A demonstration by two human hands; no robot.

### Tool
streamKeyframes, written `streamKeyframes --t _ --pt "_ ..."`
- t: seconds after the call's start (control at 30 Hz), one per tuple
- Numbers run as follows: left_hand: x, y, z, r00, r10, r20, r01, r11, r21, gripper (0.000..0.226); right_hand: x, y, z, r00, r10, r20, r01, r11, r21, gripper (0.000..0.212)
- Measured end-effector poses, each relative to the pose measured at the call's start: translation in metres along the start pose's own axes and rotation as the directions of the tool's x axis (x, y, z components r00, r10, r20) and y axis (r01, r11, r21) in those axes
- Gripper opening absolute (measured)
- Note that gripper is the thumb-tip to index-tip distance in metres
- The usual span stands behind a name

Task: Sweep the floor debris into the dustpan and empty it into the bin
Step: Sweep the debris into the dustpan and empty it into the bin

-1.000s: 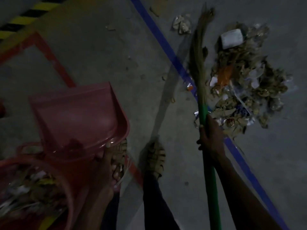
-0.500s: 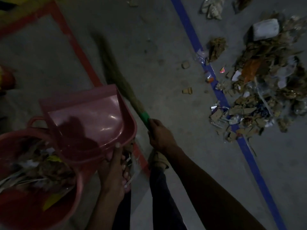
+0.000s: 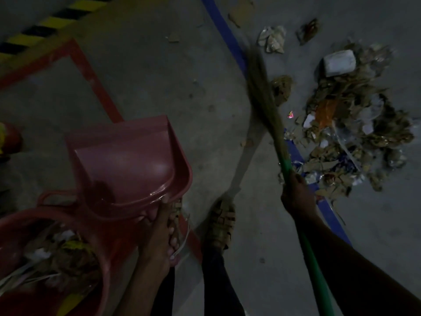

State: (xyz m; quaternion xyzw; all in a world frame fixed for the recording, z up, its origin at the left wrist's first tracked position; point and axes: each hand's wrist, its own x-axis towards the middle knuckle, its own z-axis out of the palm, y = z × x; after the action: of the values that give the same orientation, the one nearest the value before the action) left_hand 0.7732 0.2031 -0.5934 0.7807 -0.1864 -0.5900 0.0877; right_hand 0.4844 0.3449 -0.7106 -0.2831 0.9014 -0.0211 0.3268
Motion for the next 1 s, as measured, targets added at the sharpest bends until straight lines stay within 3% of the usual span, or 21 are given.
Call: streamKeyframes --t 0.07,0.13,0.23,0.47,0.7,0.87,1.0 --pt "-0.009 0.007 0.016 1.0 0.009 0.025 -0.01 1.0 0.01 0.049 0.0 0.016 -0.022 0.997 -0.022 -0.069 0.022 1.0 -0.007 0.049" --pt "-0.018 0.017 0.033 0.992 0.124 0.018 -0.124 0.992 0.004 0.059 -0.003 0.023 -0.042 0.992 -0.071 -0.107 0.073 0.997 0.012 0.055" --pt "-0.029 0.037 0.057 0.966 0.245 0.078 -0.247 0.969 0.012 0.055 -0.005 0.02 -0.061 0.982 -0.116 -0.146 0.124 0.991 0.05 0.061" --pt "0.016 0.096 0.096 0.956 0.276 0.095 -0.272 0.961 -0.053 0.048 0.034 -0.061 -0.048 0.935 -0.305 -0.181 0.335 0.927 0.169 0.05" --pt "0.074 0.17 0.096 0.968 0.252 -0.004 -0.252 0.962 -0.103 0.047 0.135 -0.204 -0.002 0.919 -0.385 -0.085 0.393 0.873 0.288 0.055" --pt "0.114 0.206 0.075 0.983 0.178 0.037 -0.176 0.983 -0.052 0.058 0.211 -0.303 0.014 0.889 -0.454 0.063 0.437 0.881 0.179 0.051" --pt "0.137 0.224 0.066 0.974 0.22 0.057 -0.222 0.975 0.03 0.051 0.253 -0.338 0.011 0.925 -0.352 0.145 0.33 0.93 0.16 0.042"
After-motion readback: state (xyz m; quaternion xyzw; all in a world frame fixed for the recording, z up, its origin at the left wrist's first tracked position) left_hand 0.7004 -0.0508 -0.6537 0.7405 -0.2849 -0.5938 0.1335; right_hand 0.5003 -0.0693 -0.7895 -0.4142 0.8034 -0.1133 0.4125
